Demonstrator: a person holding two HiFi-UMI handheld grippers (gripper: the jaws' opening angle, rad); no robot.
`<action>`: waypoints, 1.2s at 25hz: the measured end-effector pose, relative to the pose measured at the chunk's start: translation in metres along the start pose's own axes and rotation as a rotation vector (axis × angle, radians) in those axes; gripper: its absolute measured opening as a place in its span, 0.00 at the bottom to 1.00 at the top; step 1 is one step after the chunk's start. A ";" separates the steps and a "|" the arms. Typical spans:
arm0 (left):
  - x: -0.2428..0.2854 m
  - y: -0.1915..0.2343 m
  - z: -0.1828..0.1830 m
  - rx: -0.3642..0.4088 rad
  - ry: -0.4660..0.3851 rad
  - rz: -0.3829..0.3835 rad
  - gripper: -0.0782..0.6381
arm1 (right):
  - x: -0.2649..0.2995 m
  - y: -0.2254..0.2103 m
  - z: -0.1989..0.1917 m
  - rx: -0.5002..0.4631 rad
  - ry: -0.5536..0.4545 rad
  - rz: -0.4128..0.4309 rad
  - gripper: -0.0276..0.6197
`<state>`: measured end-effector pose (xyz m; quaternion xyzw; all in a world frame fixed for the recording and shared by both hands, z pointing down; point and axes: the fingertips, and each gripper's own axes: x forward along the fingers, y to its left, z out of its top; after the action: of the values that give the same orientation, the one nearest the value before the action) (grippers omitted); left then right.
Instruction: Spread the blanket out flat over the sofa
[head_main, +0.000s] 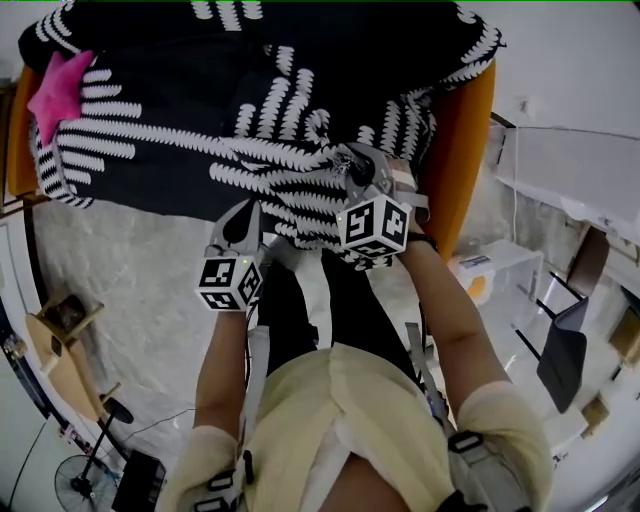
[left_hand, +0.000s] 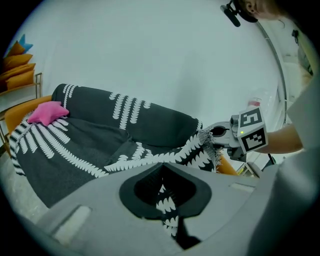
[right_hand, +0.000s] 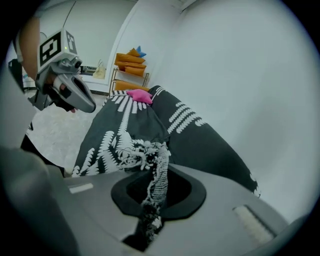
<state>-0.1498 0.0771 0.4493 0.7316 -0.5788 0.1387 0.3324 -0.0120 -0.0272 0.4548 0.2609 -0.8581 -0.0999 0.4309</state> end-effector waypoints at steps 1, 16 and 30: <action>0.004 -0.004 0.003 0.004 0.002 -0.006 0.11 | 0.000 -0.010 -0.005 0.003 0.004 -0.013 0.08; 0.069 -0.058 0.033 0.052 0.016 -0.081 0.11 | -0.016 -0.136 -0.082 0.084 0.063 -0.201 0.08; 0.130 -0.109 0.071 0.124 0.025 -0.183 0.11 | -0.053 -0.224 -0.169 0.269 0.160 -0.406 0.08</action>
<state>-0.0228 -0.0553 0.4375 0.7986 -0.4958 0.1526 0.3051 0.2290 -0.1793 0.4327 0.4901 -0.7568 -0.0482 0.4298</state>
